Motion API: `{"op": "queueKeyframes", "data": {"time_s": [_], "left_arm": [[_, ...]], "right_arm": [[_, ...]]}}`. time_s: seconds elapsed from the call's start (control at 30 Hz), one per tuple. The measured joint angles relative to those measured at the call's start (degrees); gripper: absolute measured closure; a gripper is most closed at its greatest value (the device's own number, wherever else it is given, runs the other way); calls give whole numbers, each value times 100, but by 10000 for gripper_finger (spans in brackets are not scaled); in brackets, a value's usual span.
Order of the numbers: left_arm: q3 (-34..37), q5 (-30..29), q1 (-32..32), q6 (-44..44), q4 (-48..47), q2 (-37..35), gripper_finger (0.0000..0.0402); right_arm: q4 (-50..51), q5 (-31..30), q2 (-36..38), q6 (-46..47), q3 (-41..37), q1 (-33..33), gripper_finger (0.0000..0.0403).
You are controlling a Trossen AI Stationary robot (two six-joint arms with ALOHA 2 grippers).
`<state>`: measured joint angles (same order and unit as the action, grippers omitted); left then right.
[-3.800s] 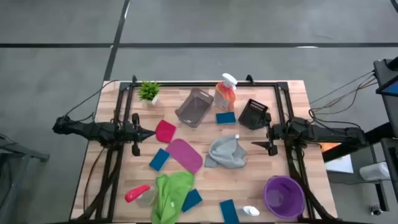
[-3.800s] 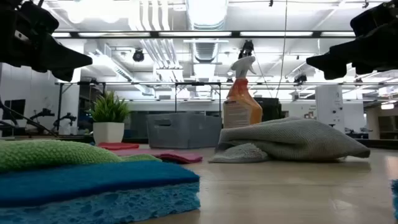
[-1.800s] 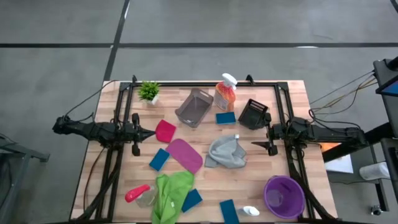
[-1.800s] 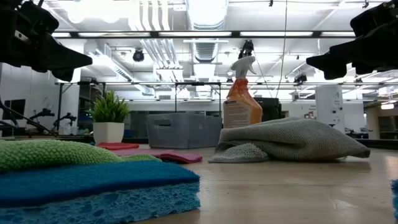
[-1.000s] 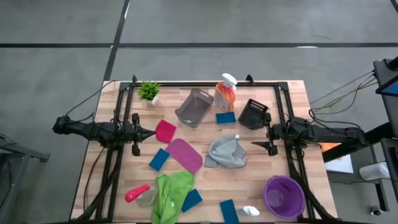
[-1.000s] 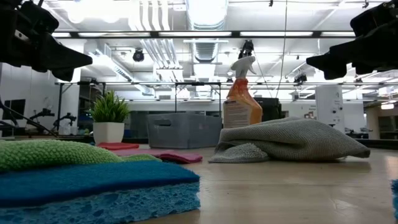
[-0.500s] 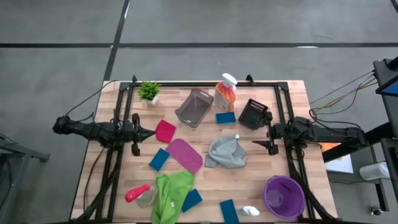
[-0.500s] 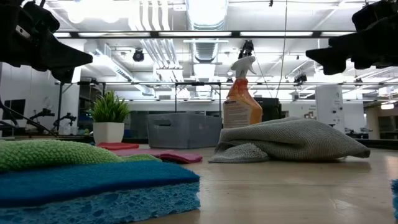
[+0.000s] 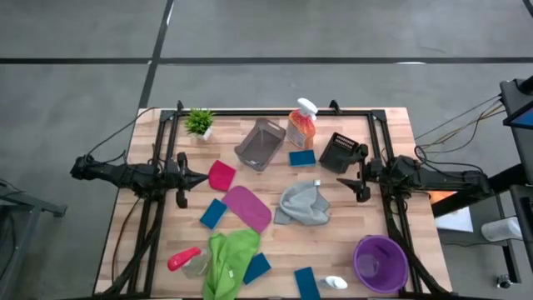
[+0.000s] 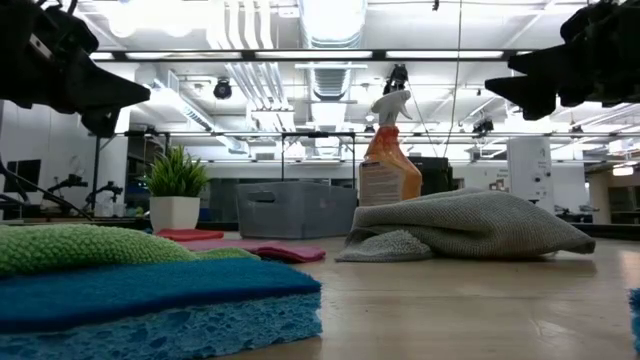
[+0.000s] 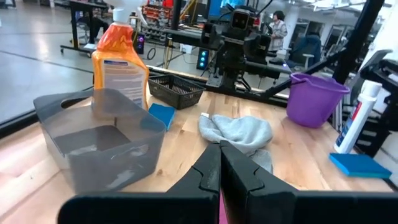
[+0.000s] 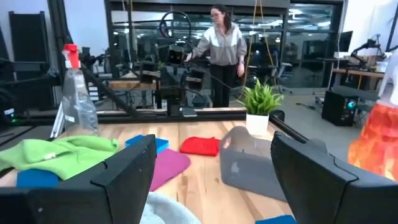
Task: Pick & Place Kitchen Items
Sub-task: Put the gray microfiber cloth into the purple bucket
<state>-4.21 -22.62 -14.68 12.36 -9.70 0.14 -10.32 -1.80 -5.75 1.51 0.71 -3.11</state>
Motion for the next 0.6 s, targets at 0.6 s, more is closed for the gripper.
{"op": "queueKeyframes", "data": {"time_s": [0.6], "left_arm": [[0,-14,0,7,2,0,398]], "right_arm": [[-110,-689,-9,29,0,0,94]]}}
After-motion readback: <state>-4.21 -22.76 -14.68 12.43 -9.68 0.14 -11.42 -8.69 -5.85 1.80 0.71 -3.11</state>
